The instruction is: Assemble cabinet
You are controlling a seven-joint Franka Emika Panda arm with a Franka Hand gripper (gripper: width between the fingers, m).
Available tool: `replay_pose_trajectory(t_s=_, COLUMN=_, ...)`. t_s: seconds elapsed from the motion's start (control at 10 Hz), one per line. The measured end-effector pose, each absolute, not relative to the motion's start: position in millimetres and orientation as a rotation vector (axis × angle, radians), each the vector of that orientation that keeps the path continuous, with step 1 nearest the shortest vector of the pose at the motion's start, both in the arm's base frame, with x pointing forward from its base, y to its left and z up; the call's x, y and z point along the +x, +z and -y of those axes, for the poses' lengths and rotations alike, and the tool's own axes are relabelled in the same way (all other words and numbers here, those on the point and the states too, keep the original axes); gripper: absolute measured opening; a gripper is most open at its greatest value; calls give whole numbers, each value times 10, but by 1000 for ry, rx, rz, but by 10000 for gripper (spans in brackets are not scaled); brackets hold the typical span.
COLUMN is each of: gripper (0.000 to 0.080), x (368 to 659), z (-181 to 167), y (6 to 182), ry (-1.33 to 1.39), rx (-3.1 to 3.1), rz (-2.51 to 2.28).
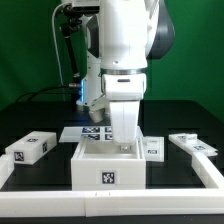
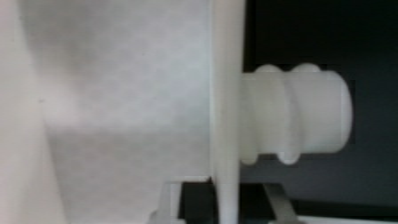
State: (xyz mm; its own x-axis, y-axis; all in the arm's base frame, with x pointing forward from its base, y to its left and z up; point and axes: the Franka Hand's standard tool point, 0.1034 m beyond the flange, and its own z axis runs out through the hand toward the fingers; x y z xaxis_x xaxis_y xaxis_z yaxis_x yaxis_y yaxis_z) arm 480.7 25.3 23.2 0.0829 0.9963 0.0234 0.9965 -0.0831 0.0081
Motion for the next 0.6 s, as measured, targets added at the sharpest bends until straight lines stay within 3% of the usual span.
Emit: replay_pose_trajectory(t_s=0.6, gripper=36, x=4886, z=-947, y=233, ry=-61, rx=-2234, rz=2190)
